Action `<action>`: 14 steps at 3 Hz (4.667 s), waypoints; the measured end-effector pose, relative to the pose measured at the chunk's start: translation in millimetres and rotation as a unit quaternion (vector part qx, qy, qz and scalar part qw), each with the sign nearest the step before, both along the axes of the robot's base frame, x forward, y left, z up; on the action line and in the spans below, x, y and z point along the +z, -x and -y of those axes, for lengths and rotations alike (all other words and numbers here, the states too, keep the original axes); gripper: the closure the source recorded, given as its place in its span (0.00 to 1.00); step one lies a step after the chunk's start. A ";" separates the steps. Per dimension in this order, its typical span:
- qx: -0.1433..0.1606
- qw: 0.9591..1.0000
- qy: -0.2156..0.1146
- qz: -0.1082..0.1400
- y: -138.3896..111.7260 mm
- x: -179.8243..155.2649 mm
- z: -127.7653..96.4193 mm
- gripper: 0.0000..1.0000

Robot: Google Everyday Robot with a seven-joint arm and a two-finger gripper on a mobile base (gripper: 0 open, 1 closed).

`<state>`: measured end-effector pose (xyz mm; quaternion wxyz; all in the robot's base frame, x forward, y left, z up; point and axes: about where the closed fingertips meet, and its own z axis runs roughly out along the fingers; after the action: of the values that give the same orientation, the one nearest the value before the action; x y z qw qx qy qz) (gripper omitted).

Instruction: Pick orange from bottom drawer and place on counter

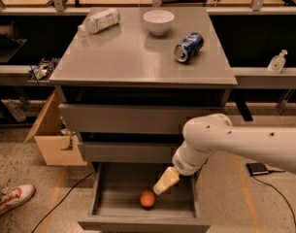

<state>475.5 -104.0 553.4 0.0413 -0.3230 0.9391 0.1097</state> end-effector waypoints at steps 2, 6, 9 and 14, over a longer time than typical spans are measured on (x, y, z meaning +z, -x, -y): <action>-0.118 0.992 -0.027 -0.037 -23.3 -84.9 -5.9 0.00; -0.176 0.979 0.010 -0.104 -49.4 -173.4 -62.2 0.00; -0.266 0.954 0.005 -0.141 -68.9 -275.9 -111.6 0.00; -0.312 0.939 -0.017 -0.141 -85.5 -349.4 -130.2 0.00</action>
Offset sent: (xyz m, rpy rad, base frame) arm 0.0451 0.0080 -0.1208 0.0952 0.1036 -0.3591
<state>561.0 26.3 204.1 -0.0538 0.0061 0.9870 0.1511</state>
